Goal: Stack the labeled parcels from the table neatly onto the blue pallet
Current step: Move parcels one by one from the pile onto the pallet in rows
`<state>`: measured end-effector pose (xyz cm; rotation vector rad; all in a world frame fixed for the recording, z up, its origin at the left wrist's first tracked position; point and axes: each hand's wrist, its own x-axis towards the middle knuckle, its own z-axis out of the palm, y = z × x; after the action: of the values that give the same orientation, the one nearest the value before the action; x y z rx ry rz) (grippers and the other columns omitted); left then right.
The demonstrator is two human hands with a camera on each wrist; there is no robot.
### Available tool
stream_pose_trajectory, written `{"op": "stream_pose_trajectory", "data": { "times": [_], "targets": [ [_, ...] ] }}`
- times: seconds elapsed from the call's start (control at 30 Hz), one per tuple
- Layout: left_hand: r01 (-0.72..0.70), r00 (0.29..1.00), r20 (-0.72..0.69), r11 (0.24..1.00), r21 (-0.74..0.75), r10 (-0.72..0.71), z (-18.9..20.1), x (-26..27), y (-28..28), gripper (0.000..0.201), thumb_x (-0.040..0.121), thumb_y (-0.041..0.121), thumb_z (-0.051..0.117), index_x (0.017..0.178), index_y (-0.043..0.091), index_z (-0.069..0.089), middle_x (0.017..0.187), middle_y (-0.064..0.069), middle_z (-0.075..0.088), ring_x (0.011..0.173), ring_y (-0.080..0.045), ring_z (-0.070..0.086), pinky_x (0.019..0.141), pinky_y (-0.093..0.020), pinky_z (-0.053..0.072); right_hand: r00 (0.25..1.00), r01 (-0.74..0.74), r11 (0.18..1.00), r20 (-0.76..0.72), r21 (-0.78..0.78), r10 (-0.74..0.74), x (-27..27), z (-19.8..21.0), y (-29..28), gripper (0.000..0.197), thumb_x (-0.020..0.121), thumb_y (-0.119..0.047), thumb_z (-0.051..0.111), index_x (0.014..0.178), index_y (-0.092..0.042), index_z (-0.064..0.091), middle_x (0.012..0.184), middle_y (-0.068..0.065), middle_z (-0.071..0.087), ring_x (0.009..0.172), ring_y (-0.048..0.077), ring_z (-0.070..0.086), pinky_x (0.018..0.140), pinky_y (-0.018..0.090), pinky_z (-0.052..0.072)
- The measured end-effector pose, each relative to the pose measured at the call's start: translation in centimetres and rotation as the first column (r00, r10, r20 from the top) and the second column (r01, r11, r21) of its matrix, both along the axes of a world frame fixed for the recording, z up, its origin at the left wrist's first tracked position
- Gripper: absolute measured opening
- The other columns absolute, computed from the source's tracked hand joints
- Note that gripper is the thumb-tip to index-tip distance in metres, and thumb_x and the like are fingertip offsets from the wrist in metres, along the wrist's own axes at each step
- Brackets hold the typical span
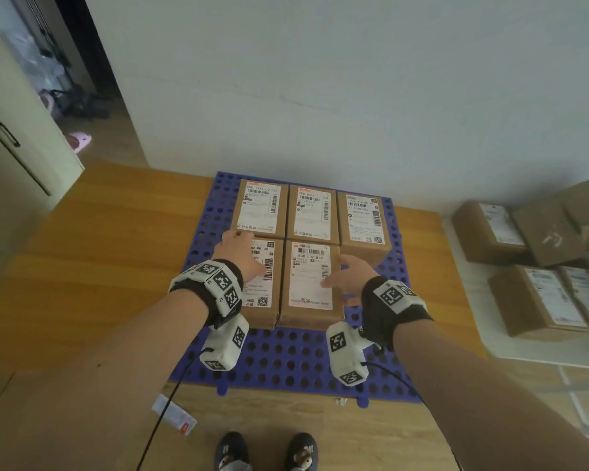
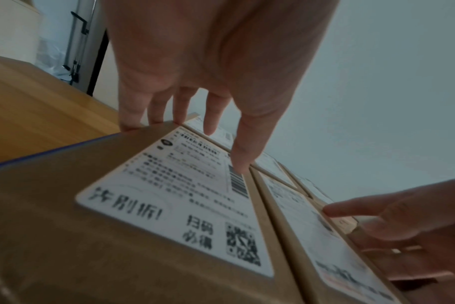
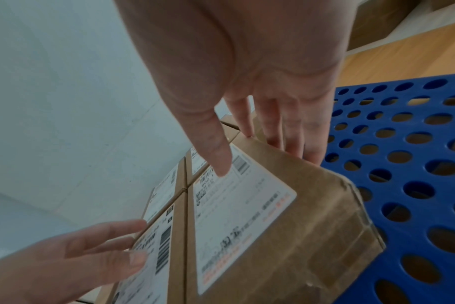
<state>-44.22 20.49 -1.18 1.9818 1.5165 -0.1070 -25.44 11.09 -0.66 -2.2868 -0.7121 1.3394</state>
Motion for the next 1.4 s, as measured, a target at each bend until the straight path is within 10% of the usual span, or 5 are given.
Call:
{"op": "stream_pose_trajectory", "data": {
  "times": [0.53, 0.87, 1.4],
  "targets": [
    [-0.015, 1.000, 0.026, 0.995, 0.102, 0.012, 1.1, 0.7, -0.2, 0.069, 0.085, 0.030, 0.064, 0.144, 0.014, 0.031, 0.151, -0.011, 0.024, 0.137, -0.028, 0.029, 0.111, -0.043, 0.032, 0.981, -0.134, 0.991, 0.145, 0.017, 0.130, 0.6, 1.5, 0.3, 0.058, 0.089, -0.014, 0.059, 0.142, -0.012, 0.038, 0.134, 0.008, 0.052, 0.114, 0.026, 0.055, 0.091, 0.036, 0.051],
    [0.368, 0.920, 0.008, 0.873, 0.321, -0.391, 9.6, 7.6, 0.1, 0.060, 0.096, 0.033, 0.047, 0.147, 0.011, 0.025, 0.153, -0.010, 0.026, 0.140, -0.026, 0.027, 0.113, -0.039, 0.028, 0.686, -0.353, 0.935, 0.685, 0.021, 0.244, 3.1, 10.6, 0.5, 0.050, 0.094, -0.013, 0.041, 0.143, -0.019, 0.036, 0.142, 0.008, 0.047, 0.127, 0.028, 0.047, 0.099, 0.031, 0.040],
    [0.697, 0.708, -0.183, 0.632, 0.339, -0.682, 13.9, 20.9, -10.0, 0.056, 0.097, 0.042, 0.036, 0.148, 0.024, 0.021, 0.156, -0.006, 0.016, 0.144, -0.026, 0.010, 0.114, -0.046, 0.019, 0.628, -0.084, 0.993, 0.770, -0.079, 0.114, 12.4, 13.5, -10.5, 0.045, 0.095, -0.028, 0.035, 0.140, -0.025, 0.038, 0.144, 0.008, 0.043, 0.128, 0.031, 0.044, 0.103, 0.043, 0.041]
  ]
}}
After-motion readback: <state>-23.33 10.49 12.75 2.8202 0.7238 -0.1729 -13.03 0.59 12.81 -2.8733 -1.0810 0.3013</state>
